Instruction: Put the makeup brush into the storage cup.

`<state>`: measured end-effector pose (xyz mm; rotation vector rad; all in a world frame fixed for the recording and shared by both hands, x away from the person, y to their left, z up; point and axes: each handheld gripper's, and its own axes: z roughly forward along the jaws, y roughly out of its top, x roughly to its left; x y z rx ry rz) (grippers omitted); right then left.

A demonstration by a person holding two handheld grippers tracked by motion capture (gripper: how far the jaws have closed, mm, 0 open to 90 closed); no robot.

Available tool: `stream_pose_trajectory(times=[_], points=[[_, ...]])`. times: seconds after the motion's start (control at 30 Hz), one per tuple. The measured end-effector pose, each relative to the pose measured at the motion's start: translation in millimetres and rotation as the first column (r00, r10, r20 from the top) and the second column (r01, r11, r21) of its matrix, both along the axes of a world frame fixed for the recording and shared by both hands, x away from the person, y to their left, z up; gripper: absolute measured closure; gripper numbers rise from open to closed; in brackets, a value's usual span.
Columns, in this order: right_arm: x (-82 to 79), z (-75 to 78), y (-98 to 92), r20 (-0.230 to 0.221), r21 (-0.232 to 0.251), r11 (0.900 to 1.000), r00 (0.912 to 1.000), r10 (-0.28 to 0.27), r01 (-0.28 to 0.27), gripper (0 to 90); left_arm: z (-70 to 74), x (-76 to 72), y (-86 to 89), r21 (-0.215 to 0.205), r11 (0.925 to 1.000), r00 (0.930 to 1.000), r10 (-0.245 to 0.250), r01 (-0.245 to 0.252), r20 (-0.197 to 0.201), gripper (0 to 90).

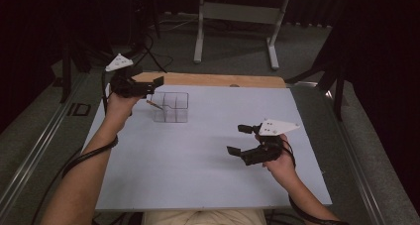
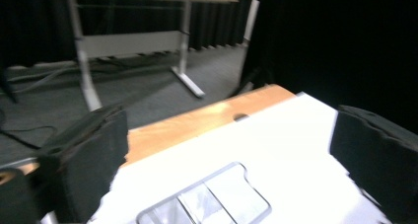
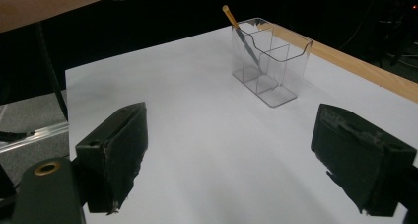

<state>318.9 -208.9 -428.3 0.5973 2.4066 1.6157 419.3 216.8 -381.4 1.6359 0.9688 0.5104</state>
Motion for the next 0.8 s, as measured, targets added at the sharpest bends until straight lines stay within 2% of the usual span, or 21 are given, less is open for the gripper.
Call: stream_pose_trajectory(times=[0.07,0.2,0.27,0.4,0.5,0.67,0.73,0.8], points=[[0.0,0.0,-0.1,-0.003,0.001,1.0,1.0,0.001,-0.001,14.3,0.8,-4.2,-0.7,0.016,0.9999,1.0,-0.004,0.004,0.004,1.6],[0.0,0.0,-0.7,-0.001,0.001,1.0,1.0,-0.004,0.004,14.3,3.3,-11.7,0.0,0.018,0.9994,0.9996,-0.03,0.03,-0.004,1.6],[0.2,0.0,-0.7,-0.003,0.001,1.0,1.0,-0.003,0.003,14.3,4.2,-17.0,-0.5,0.04,0.9991,0.9996,-0.017,0.016,0.024,1.6],[-0.1,0.3,-1.0,0.001,0.0,1.0,1.0,-0.007,0.007,14.3,4.9,-24.8,0.6,0.029,0.999,0.9992,-0.034,0.034,0.021,1.6],[0.2,0.3,-1.5,0.0,0.0,1.0,1.0,-0.007,0.007,14.3,5.8,-37.9,0.0,0.046,0.9978,0.998,-0.049,0.047,0.04,1.6],[0.0,-0.5,-1.7,-0.006,0.001,1.0,1.0,-0.008,0.008,14.3,9.8,-53.1,1.8,0.03,0.9969,0.996,-0.074,0.072,0.05,1.6],[-0.2,-0.6,-1.6,-0.004,0.001,1.0,0.9999,-0.01,0.01,14.3,9.8,-53.1,1.8,0.03,0.9969,0.996,-0.074,0.072,0.05,1.6],[-0.1,-0.4,-1.5,-0.005,0.001,1.0,1.0,-0.008,0.008,14.3,11.0,-63.0,2.3,0.025,0.9956,0.9942,-0.091,0.09,0.056,1.6]])
